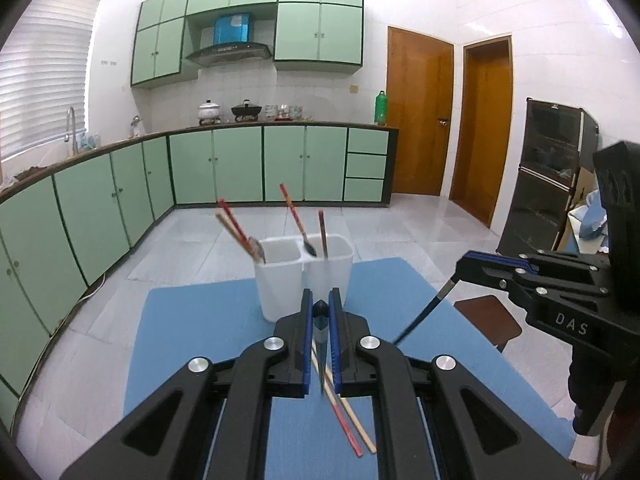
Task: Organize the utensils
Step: 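Lift both black chopsticks and lower them into the white holder cups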
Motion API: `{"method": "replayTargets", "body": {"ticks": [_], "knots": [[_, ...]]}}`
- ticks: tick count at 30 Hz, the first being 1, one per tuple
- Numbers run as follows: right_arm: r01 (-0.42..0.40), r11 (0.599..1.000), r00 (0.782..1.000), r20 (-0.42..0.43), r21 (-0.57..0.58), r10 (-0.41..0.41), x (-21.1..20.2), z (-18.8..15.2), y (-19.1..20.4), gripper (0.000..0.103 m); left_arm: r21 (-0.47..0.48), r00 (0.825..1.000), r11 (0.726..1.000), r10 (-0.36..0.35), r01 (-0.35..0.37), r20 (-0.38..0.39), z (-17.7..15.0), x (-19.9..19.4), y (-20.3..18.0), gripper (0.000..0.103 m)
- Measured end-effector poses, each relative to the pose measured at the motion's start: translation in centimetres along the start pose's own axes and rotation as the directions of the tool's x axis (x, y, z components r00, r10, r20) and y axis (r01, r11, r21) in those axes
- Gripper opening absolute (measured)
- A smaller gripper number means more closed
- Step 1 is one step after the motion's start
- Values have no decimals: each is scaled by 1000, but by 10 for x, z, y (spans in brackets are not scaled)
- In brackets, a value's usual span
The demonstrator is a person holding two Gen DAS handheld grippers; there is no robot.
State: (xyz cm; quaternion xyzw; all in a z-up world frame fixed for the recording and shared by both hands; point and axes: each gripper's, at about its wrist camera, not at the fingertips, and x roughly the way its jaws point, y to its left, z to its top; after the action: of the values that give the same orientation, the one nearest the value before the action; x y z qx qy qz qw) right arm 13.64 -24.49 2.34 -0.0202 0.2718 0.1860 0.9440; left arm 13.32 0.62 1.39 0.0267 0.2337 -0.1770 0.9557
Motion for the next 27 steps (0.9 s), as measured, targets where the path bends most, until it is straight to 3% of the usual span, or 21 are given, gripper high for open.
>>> {"method": "replayTargets", "body": {"ticks": [9,15,21,27], "knots": [[-21,1000,999,26,1,21,-1,43,-14,6,31,1000,999,-8,7,21,22,9,0,7],[5,1000,994,110,0,-5,-9,89,-30,6,48,997,999,-3,0,72,49,8,3,7],[25,999,979,200,23,-29,-3,137,-48,6,40,980,999,18,-26,196,106,12,12,7],[61,997,965,252,41,-70,27,168,-65,6,35,958,998,34,-45,285,148,47,20,7]]}}
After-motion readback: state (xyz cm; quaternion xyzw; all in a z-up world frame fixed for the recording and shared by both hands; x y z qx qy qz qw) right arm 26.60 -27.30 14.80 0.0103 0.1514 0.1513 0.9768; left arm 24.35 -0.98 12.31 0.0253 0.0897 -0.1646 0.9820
